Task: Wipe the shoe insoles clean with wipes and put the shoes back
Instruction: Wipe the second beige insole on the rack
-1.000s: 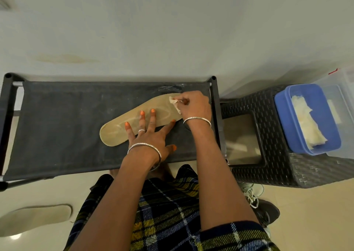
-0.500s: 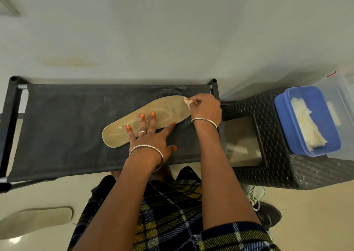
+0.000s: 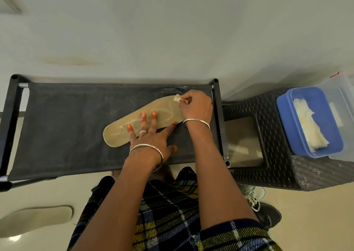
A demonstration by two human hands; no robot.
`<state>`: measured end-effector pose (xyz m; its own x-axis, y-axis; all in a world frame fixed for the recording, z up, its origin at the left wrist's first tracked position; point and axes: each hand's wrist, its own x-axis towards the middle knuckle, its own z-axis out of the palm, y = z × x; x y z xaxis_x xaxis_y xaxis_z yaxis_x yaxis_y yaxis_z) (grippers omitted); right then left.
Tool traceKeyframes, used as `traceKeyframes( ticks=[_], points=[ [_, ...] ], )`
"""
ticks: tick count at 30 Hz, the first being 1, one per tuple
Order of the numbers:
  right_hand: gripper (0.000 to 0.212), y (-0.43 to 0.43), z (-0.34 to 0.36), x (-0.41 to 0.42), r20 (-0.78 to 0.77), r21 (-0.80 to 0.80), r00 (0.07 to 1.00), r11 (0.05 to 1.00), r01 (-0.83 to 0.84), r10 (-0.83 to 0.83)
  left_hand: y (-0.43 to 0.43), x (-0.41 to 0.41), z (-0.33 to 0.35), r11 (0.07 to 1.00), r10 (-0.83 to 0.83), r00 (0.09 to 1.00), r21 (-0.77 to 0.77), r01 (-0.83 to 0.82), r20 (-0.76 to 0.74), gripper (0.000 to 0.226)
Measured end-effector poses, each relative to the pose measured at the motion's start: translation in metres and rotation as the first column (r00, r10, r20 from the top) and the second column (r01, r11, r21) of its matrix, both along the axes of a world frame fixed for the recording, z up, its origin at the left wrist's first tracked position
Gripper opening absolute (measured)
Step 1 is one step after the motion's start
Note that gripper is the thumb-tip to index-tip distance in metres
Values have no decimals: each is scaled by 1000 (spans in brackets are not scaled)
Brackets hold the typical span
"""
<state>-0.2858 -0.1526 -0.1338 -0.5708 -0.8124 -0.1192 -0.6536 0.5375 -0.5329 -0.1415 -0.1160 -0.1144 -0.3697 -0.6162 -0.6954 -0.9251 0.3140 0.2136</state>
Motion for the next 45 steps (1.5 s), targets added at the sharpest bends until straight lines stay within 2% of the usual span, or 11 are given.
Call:
traceKeyframes(
  ticks=[3,5,9,11,19,24,26,32,36,40,45],
  points=[
    [12,0,1,12,42,30,981,982,-189,188,2,-2,0,1000,-8,1000,-13,8,-3,70],
    [16,-1,5,12,41,67,971,969,-236,233,2,-1,1,1000,-4,1000,-15,4,-2,70],
    [18,0,14,-11,-64,156,997,987,-37,48,1,2,8,1000,2,1000,-4,-2,3,69],
    [15,7,15,-22,-69,174,997,984,30,-18,1,4,9,1000,-4,1000,-14,4,15,68],
    [17,10,12,-2,52,117,983,976,-183,178,5,-1,9,1000,28,999,-5,-28,28,71],
    [15,4,12,-13,-87,171,996,985,35,-20,3,-3,11,1000,28,999,9,-29,46,70],
    [14,3,12,-15,-99,170,993,982,84,-67,2,-4,13,1000,27,998,14,-28,56,70],
    [17,-2,11,-4,7,96,995,990,-100,99,1,-7,12,1000,-8,996,31,5,91,76],
    [14,-1,10,-20,-40,153,999,988,11,-5,3,-4,10,999,-27,995,41,23,92,78],
    [11,0,7,-25,-8,200,996,976,86,-87,4,-4,9,998,-23,997,66,18,75,82],
    [19,1,4,-16,30,32,999,999,21,-22,3,-4,7,996,-29,996,88,22,80,85]
  ],
)
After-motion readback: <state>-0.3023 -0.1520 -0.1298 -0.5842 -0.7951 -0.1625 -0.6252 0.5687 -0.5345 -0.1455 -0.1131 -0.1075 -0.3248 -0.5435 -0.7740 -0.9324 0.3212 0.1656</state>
